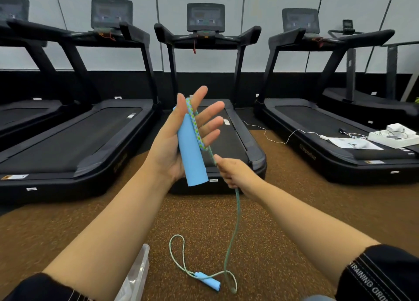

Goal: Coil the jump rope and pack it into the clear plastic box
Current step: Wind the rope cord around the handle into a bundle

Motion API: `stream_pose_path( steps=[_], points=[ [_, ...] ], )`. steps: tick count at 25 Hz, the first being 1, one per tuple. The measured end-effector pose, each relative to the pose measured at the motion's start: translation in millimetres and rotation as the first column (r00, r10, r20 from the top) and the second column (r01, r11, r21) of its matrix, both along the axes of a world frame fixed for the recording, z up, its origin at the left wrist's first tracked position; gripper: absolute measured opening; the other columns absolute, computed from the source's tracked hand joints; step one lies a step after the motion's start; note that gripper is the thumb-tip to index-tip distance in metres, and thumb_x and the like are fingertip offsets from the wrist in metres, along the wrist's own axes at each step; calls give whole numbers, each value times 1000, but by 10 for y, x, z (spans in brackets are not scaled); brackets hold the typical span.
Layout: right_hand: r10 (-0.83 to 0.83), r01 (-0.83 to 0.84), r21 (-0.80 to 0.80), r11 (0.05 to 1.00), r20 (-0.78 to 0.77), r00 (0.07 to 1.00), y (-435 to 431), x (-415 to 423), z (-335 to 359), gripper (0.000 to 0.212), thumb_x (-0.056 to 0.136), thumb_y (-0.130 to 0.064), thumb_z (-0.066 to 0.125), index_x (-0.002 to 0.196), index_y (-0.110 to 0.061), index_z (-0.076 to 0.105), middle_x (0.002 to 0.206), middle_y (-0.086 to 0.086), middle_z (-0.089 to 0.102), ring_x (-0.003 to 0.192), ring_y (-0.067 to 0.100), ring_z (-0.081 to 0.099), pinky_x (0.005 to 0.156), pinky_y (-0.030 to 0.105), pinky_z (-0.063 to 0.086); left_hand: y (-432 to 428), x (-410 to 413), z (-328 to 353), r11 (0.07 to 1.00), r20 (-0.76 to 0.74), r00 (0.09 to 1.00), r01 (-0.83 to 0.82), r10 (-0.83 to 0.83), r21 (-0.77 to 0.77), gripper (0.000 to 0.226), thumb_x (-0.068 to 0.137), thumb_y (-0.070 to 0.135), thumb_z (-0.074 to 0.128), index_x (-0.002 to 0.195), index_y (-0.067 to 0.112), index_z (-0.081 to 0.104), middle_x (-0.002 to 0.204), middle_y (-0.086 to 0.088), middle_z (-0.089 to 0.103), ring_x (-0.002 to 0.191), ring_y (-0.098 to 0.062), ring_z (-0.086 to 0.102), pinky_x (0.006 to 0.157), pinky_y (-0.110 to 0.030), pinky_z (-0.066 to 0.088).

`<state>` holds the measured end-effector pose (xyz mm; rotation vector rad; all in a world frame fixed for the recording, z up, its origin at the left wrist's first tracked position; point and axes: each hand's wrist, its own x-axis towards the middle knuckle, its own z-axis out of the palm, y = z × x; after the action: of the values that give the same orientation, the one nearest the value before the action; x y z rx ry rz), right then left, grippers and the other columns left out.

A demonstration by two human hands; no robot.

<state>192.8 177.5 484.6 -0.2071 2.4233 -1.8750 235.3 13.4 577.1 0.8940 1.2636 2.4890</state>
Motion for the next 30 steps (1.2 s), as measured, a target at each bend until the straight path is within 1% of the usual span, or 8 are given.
stream_pose_path(
  steps=[5, 9, 12, 17, 20, 23, 27, 30],
  points=[
    [62, -62, -14, 998, 9, 998, -123, 261, -276, 43, 96, -49, 40, 61, -24, 37, 53, -9, 29, 43, 5, 22, 44, 21, 18, 14, -86, -89, 989, 43, 988, -148, 149, -14, 47, 93, 51, 32, 132, 30, 48, 106, 1, 74, 89, -12, 73, 77, -25, 59],
    [71, -71, -8, 997, -7, 997, -154, 469, -402, 45, 98, -49, 33, 62, -22, 39, 52, -10, 29, 44, 5, 22, 45, 22, 19, -6, -175, -162, 979, 62, 978, -199, 201, -41, 43, 95, 49, 31, 133, 34, 46, 109, 1, 73, 102, -19, 70, 95, -41, 52],
    [98, -100, -59, 993, -35, 995, -135, 589, -451, 40, 98, -46, 32, 70, -20, 42, 51, -12, 28, 43, 4, 22, 43, 19, 19, -53, -229, -190, 972, 57, 972, -226, 230, -70, 41, 95, 51, 32, 129, 36, 48, 110, 3, 73, 105, -17, 69, 104, -45, 42],
    [132, -96, 164, 982, -231, 964, -59, 736, -496, 33, 96, -39, 47, 69, -21, 40, 58, -11, 34, 52, 3, 29, 50, 18, 27, -173, -307, -182, 946, 35, 949, -308, 313, -103, 47, 89, 54, 41, 134, 39, 44, 112, 2, 73, 109, -14, 67, 103, -38, 37],
    [193, -94, 283, 954, -344, 919, -13, 799, -354, 40, 92, -37, 55, 64, -13, 42, 59, -6, 33, 54, 3, 30, 51, 21, 25, -194, -323, -225, 922, 2, 942, -329, 336, -204, 51, 81, 52, 52, 131, 40, 48, 107, 1, 75, 102, -15, 70, 89, -32, 40],
    [189, -52, 295, 954, -458, 869, 16, 825, -53, 43, 86, -36, 64, 59, -10, 43, 54, -7, 33, 50, 2, 30, 48, 15, 25, -193, -352, -337, 894, -16, 948, -307, 319, -328, 40, 94, 42, 43, 135, 38, 46, 107, -3, 75, 100, -18, 71, 82, -29, 40],
    [273, 31, 434, 901, -620, 736, 60, 831, 362, 49, 80, -41, 70, 55, -15, 37, 50, -5, 33, 48, 6, 31, 48, 14, 24, -188, -348, -434, 888, -10, 959, -266, 283, -376, 43, 93, 44, 44, 136, 37, 45, 113, -7, 72, 105, -19, 69, 93, -34, 39],
    [440, 206, 632, 747, -702, 559, 102, 817, 636, 50, 76, -53, 65, 58, -23, 30, 49, -11, 29, 49, 9, 34, 48, 17, 24, -179, -313, -481, 828, -56, 964, -252, 260, -500, 47, 88, 44, 52, 135, 38, 47, 114, -9, 71, 109, -18, 66, 105, -38, 40]
  ],
)
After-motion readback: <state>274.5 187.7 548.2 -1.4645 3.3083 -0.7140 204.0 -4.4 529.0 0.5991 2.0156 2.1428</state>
